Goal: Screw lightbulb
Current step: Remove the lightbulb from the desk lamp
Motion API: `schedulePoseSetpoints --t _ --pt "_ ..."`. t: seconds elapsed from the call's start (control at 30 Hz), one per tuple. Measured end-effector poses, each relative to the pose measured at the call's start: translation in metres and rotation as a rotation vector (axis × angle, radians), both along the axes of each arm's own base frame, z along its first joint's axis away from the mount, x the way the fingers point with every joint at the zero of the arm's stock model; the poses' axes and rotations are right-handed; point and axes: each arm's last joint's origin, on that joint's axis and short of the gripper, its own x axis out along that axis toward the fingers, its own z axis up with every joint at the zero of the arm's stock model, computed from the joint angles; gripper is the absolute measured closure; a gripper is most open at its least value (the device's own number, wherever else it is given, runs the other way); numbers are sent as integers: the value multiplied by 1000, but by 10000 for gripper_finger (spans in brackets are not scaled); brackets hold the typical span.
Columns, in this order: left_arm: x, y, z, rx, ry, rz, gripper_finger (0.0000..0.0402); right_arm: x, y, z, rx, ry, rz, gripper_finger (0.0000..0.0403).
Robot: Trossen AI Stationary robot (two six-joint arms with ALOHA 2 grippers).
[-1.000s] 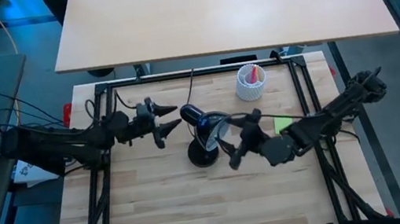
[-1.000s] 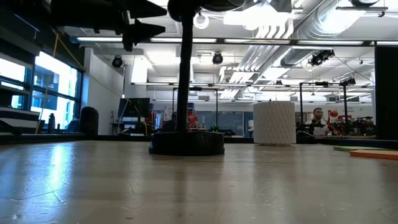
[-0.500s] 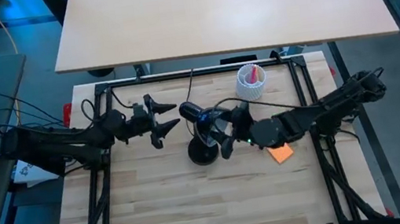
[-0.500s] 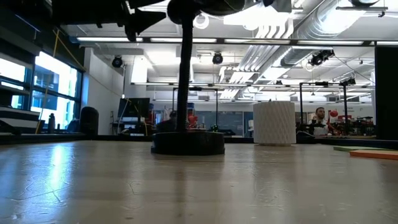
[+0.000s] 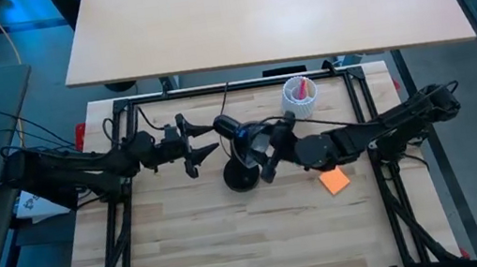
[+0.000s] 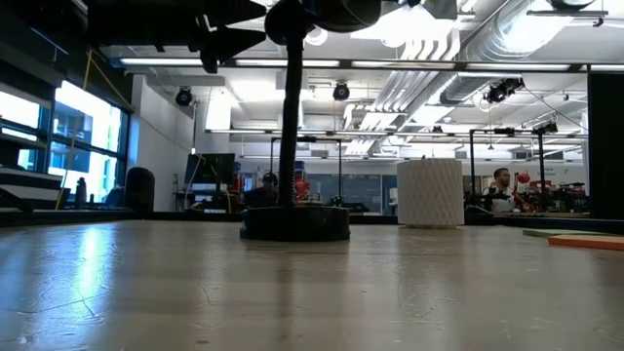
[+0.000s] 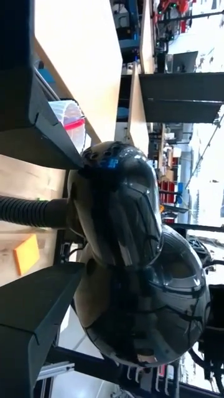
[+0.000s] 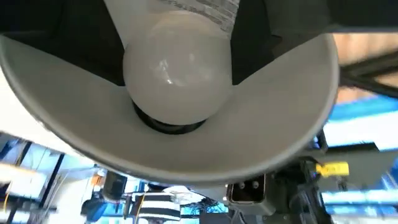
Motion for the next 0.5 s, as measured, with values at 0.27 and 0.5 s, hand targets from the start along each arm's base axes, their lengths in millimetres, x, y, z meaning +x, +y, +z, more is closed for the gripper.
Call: schedulePoseSetpoints --t 0.27,0.5 --pt "0 0 0 -24 0 -5 149 0 -2 -1 -476 288 97 171" --pt "0 0 0 -35 -2 -8 149 -1 0 -3 -1046 647 239 172"
